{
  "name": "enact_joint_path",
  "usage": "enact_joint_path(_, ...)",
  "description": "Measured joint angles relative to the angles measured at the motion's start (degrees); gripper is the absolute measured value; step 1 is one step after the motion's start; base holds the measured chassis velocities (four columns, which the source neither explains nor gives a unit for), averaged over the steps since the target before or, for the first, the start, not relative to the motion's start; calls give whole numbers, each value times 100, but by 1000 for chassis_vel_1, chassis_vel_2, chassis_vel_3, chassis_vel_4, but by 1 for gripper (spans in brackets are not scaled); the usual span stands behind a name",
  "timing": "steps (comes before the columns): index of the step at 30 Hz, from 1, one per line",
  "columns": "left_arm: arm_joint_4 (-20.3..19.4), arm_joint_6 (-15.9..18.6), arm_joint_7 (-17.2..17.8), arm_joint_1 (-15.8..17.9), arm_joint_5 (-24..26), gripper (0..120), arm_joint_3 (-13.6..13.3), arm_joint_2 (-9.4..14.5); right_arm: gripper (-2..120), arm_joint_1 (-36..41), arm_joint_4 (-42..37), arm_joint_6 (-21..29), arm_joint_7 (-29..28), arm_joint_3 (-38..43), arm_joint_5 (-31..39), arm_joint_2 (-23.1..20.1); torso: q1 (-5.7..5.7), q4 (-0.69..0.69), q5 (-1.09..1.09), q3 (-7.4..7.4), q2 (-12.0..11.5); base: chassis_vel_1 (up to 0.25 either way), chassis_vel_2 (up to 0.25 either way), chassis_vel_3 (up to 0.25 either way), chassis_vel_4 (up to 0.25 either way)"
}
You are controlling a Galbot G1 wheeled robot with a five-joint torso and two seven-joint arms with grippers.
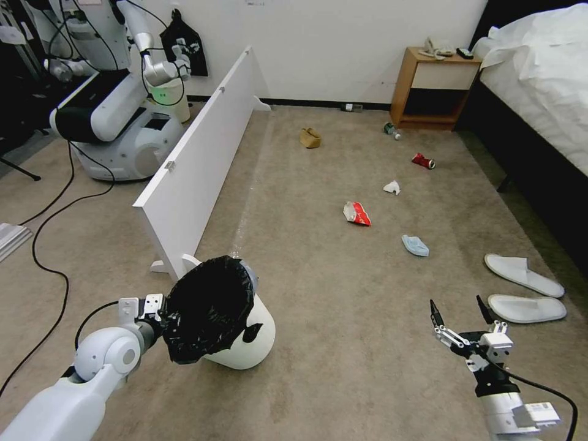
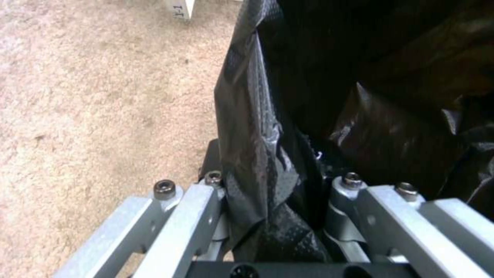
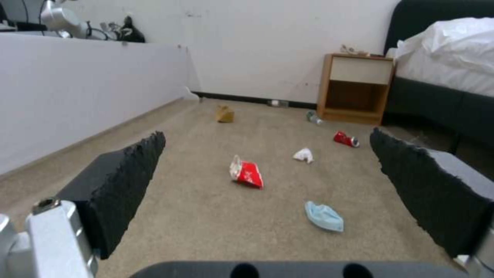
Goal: Pick up the trash bin and place the garbage on the floor into it.
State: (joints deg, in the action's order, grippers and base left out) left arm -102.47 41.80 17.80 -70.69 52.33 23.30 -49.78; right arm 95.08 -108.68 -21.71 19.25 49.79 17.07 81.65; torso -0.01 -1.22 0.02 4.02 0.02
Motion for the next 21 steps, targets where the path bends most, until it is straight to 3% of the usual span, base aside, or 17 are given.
enact_joint_path(21,-128,-46,-276,-104,-385,18,27,-37,100,-30,9,-15,2,3,-4,18,0,-3,-7,3,-3,0,0,0,0)
